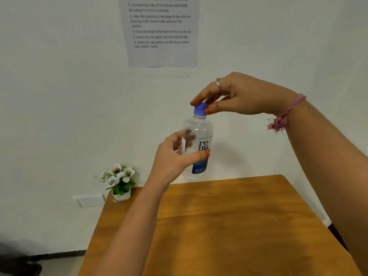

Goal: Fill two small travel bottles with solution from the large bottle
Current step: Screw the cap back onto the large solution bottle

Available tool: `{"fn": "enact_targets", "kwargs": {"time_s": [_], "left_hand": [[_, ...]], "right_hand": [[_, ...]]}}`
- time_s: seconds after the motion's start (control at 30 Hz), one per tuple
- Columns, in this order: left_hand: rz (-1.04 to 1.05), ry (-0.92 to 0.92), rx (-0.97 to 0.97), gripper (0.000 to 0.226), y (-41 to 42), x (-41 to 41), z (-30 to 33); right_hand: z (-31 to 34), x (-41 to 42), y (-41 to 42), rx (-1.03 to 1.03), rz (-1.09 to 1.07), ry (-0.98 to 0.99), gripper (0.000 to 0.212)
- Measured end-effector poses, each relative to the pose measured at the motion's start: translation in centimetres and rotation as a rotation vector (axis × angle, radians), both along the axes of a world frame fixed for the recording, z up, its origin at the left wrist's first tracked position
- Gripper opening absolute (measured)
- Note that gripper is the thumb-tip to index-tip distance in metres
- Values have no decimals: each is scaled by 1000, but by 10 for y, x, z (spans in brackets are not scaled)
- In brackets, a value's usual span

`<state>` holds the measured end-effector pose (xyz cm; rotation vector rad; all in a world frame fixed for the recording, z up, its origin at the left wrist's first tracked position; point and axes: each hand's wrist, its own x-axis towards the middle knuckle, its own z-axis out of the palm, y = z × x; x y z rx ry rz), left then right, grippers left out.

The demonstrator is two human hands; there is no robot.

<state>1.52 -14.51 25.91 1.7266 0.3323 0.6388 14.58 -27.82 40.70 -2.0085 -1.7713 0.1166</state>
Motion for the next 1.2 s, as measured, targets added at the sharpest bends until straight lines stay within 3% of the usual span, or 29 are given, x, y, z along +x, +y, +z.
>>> {"fn": "enact_targets", "kwargs": {"time_s": [0.27,0.5,0.7,0.83,0.97,1.1,1.2], "left_hand": [[31,-17,17,60,-3,5,6],[55,-14,26,59,-8,7,-2],[31,5,61,51,-5,6,4],[37,19,45,50,-7,6,2],[56,22,37,53,-8,6,-3],[58,40,27,56,-5,4,-6],[51,49,-1,58,-4,1,-11]], "right_hand": [[15,-3,18,-103,18,42,30],[1,-6,25,-33,-115,-130,26],[4,-2,15,-114,-173,-80,58],[8,2,12,-203,-64,-11,32],[-2,0,19,-113,-145,-55,28],[-8,-5,27,-119,-236,-125,40],[-1,-9,31,-199,-284,-193,61]]}}
